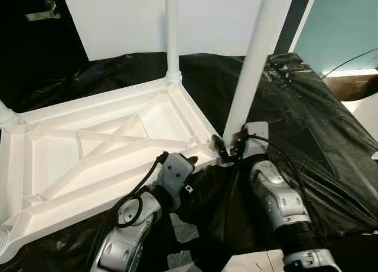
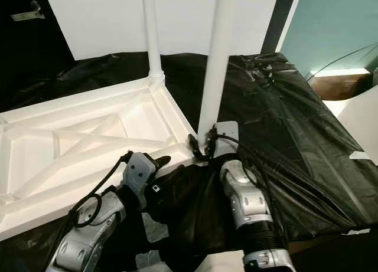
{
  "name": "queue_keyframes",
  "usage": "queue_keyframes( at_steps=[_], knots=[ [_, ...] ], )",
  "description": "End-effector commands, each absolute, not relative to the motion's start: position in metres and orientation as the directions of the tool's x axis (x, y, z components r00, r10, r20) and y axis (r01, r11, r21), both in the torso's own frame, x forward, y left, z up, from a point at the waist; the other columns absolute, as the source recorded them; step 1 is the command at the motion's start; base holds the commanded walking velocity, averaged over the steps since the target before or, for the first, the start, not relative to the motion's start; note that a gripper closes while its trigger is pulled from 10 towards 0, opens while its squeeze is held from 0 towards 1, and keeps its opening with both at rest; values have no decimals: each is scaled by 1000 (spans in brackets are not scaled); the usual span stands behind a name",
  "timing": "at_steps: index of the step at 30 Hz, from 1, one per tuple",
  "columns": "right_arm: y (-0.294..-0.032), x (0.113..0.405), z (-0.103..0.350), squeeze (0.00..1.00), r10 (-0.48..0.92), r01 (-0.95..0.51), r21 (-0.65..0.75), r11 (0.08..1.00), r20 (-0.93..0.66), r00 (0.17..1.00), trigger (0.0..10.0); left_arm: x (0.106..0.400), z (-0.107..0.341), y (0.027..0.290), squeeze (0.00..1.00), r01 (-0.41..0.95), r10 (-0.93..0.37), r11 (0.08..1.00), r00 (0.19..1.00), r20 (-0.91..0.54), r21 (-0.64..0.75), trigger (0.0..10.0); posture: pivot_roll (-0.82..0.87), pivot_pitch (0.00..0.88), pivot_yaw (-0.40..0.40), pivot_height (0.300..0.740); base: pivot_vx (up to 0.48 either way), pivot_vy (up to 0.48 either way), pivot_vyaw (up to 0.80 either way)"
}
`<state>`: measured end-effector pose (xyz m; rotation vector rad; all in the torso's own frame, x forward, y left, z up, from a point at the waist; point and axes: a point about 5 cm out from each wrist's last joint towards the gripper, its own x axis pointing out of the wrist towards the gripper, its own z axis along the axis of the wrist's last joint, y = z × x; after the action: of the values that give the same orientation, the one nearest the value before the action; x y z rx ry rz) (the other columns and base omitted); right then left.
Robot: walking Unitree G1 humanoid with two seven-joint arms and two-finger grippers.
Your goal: Building children table
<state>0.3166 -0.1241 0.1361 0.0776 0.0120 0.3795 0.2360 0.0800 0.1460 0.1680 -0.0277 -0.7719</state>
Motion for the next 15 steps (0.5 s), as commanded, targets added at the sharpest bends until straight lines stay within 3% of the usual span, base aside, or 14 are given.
queue_keyframes(
  at_steps=[1, 5, 6, 7, 8, 13, 15],
  knots=[
    [-128, 315, 136, 1000, 400, -399, 91, 912, 10, 917, 10000, 239, 145, 82, 0, 638, -643, 751, 765, -30, 170, 10000, 102, 56, -42, 740, 0, 0, 0],
    [-138, 317, 140, 1000, 514, -514, 83, 854, 23, 857, 10000, 239, 146, 82, 0, 637, -643, 752, 766, -27, 167, 10000, 102, 55, -42, 740, 0, 0, 0],
    [-141, 318, 141, 439, 547, -547, 68, 834, 23, 837, 10000, 239, 145, 82, 0, 639, -644, 752, 765, -27, 165, 10000, 101, 55, -41, 740, 0, 0, 0],
    [-141, 318, 141, 439, 547, -547, 68, 834, 23, 837, 10000, 239, 145, 82, 0, 639, -644, 752, 765, -27, 165, 10000, 101, 55, -41, 740, 0, 0, 0],
    [-143, 320, 141, 0, 594, -593, 45, 804, 12, 805, 10000, 239, 145, 81, 0, 644, -649, 748, 761, -30, 162, 10000, 101, 54, -42, 740, 0, 0, 0],
    [-144, 329, 142, 0, 717, -718, -24, 695, -48, 696, 10000, 238, 142, 80, 0, 659, -659, 739, 750, -50, 141, 10000, 99, 51, -38, 740, 0, 0, 0],
    [-144, 329, 142, 0, 717, -718, -24, 695, -48, 696, 10000, 238, 142, 80, 0, 659, -659, 739, 750, -50, 141, 10000, 99, 51, -38, 740, 0, 0, 0]
  ],
)
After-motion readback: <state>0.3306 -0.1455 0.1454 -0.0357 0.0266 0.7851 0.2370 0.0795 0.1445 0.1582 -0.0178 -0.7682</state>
